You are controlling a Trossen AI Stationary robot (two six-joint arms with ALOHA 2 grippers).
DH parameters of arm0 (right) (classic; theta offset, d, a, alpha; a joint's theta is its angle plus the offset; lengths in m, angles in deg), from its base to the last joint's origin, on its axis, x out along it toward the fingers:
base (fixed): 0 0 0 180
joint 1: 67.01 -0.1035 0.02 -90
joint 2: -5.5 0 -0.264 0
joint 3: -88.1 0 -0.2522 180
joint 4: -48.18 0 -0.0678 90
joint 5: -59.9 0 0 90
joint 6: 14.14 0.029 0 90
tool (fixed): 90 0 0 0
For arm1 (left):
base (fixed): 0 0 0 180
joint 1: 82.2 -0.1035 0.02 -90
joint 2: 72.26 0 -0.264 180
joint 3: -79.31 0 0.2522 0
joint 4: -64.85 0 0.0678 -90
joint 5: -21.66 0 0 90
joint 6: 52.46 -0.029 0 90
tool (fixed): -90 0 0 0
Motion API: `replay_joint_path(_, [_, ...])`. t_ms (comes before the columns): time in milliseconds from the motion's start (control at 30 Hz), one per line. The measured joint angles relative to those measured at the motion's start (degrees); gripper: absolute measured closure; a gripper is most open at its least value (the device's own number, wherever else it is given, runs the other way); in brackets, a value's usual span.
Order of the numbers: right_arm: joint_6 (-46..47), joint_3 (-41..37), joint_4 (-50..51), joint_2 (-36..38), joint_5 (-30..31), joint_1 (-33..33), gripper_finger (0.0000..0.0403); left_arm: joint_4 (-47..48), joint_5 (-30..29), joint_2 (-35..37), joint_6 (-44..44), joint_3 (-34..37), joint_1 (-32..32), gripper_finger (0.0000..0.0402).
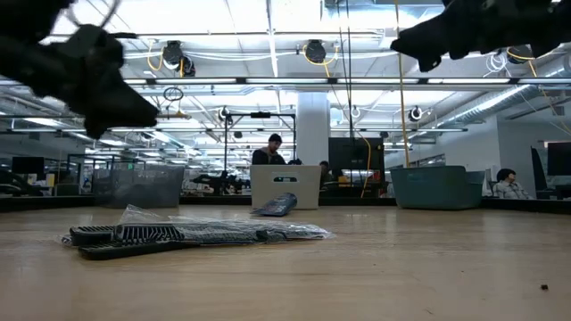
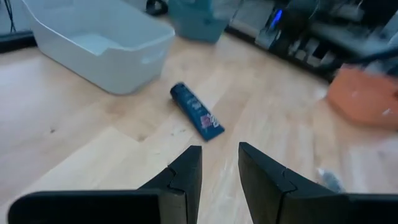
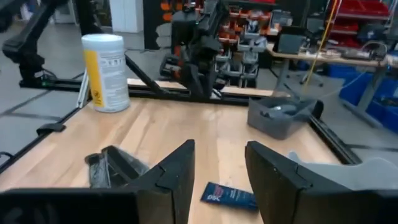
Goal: Pick & Place Travel size toiletries
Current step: Put the right blue shaving cream into the blue bin
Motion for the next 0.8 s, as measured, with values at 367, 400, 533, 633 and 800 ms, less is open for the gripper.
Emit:
replay_joint_path(367, [-1.6,-3.2,-2.6,2.0,3.7,-8.0,0.0271,10.2,12.7,-31.8,-3.5,-26.5,-12.2,0.0300])
replay_joint_path(400, [-1.9,-3.6,-2.6,2.4,4.6,-8.1,0.0271,12.8,13.7,-34.8,-3.2,-29.4,-12.8,0.0300])
replay_joint_path(533, [-3.4,-5.7,-4.4,3.9,6.1,-8.1,0.0271,25.2,12.6,-45.7,-3.5,-41.6,-13.7,0.0300])
replay_joint_path(633, [-4.1,-7.2,-6.4,4.9,6.1,-8.1,0.0271,30.2,8.9,-52.7,-2.7,-49.2,-13.7,0.0300])
replay_joint_path(800, [-5.2,-8.6,-8.0,5.6,6.1,-8.1,0.0271,34.0,8.8,-61.5,-0.5,-58.0,-14.7,0.0300])
